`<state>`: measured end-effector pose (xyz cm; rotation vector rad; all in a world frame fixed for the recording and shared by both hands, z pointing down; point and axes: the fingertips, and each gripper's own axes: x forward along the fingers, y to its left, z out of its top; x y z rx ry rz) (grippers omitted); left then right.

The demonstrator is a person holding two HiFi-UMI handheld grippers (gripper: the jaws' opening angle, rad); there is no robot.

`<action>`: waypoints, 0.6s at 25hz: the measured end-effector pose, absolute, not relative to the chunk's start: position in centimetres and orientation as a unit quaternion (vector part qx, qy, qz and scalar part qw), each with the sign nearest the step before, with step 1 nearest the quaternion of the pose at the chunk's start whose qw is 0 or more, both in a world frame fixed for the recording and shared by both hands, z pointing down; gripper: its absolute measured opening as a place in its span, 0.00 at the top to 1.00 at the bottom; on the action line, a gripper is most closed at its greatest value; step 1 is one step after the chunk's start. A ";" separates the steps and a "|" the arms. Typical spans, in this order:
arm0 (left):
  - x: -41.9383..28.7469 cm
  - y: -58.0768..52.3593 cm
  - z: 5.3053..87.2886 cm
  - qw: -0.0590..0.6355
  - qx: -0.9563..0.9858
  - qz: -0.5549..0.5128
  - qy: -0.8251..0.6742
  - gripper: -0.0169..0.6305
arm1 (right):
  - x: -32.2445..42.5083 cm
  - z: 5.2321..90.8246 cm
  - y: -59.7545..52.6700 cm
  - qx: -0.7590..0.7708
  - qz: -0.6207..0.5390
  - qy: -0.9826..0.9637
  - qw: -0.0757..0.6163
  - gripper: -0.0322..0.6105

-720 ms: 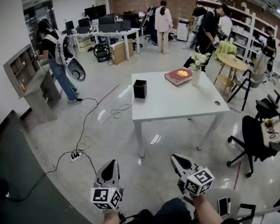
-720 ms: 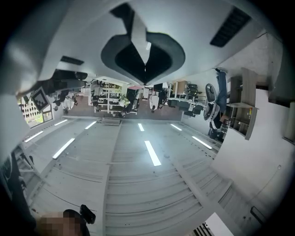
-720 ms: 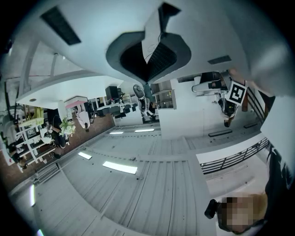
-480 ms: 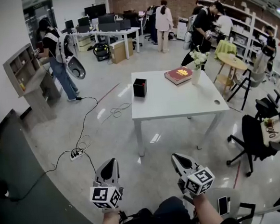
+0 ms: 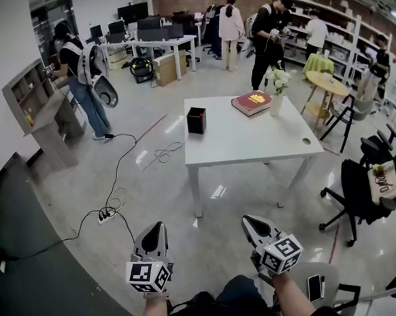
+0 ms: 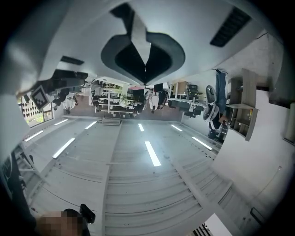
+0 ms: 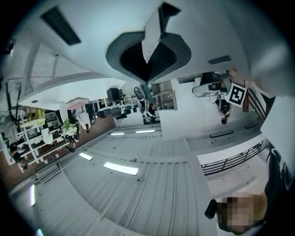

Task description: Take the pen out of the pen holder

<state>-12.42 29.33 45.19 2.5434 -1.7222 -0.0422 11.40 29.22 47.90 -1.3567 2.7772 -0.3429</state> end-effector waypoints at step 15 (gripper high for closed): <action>-14.2 27.9 45.1 0.037 0.822 -0.015 -0.568 0.97 | 12.7 47.3 27.4 -0.477 -0.113 0.871 0.027 0.94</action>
